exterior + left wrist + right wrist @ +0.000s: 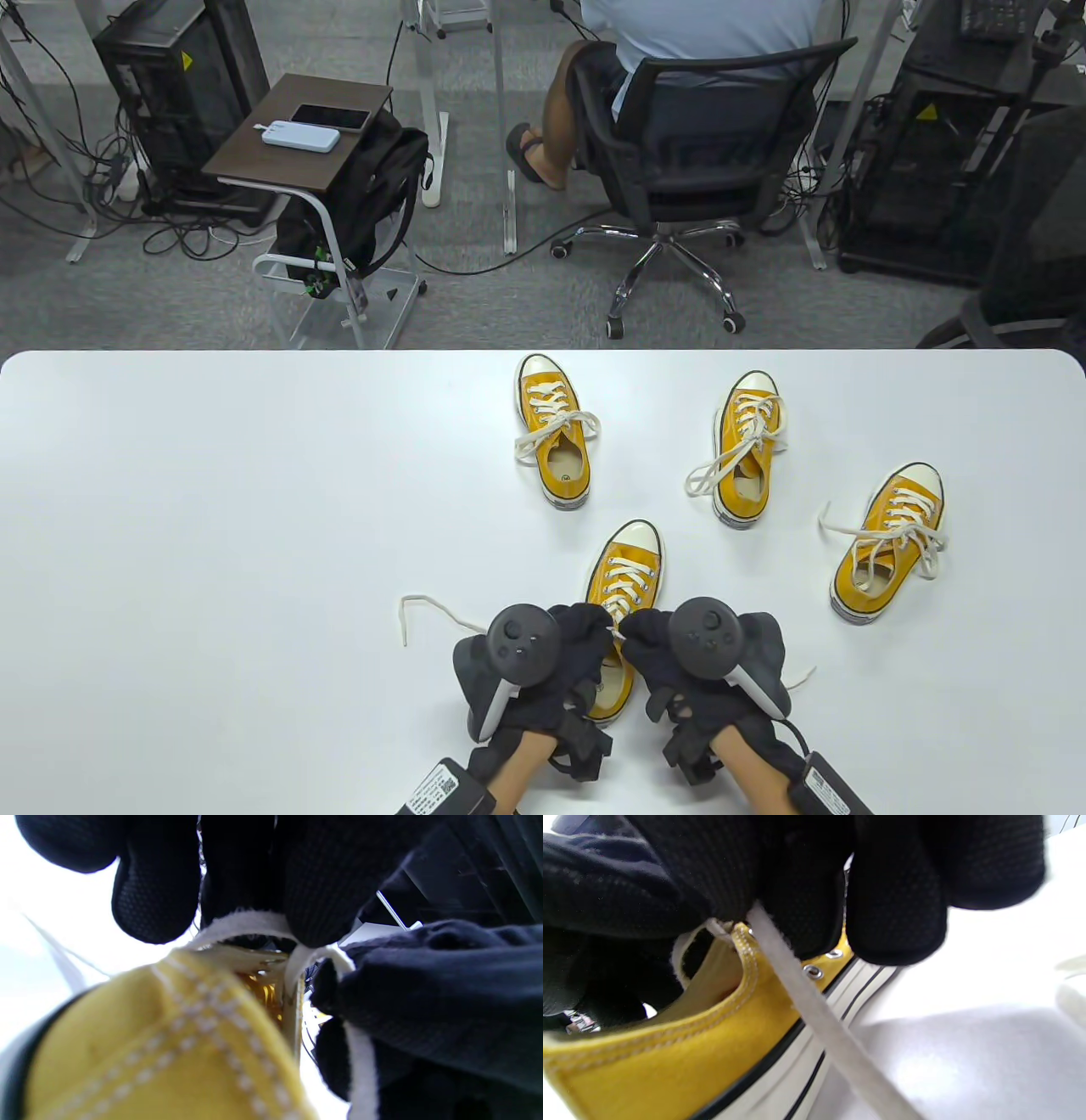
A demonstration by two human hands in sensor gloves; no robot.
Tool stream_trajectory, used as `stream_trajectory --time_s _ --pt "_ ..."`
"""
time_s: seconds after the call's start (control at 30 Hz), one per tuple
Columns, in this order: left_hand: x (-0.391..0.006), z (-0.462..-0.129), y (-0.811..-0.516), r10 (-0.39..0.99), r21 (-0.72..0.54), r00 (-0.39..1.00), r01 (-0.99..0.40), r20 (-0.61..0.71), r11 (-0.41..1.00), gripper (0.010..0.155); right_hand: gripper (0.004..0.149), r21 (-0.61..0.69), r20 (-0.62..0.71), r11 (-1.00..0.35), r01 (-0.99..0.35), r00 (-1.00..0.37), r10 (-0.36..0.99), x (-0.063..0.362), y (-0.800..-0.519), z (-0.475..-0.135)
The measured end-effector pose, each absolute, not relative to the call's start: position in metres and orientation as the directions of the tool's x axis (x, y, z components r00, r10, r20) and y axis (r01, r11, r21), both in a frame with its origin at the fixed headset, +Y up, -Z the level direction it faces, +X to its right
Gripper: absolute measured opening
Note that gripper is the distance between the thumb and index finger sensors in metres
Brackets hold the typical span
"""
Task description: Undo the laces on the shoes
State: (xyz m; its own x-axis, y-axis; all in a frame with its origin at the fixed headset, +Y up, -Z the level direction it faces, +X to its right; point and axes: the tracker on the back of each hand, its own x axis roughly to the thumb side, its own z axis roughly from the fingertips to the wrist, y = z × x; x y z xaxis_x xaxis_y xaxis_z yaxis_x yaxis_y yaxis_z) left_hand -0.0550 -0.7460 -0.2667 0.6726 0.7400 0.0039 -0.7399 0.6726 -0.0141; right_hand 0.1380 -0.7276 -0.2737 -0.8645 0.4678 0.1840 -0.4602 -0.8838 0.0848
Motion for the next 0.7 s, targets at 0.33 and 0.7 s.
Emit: stream_trajectory --time_s 0.33,0.7 --pt "-0.061 -0.272 -0.756 0.816 -0.100 0.576 -0.815 -0.037 0.571 0.036 0.038 0.069 0.188 -0.914 -0.399 -0.895 0.405 0.139 -0.726 -0.274" --pt "-0.061 -0.271 -0.752 0.789 -0.145 0.611 -0.787 -0.058 0.599 0.039 0.044 -0.092 0.140 -0.922 -0.375 -0.922 0.361 0.145 -0.715 -0.269"
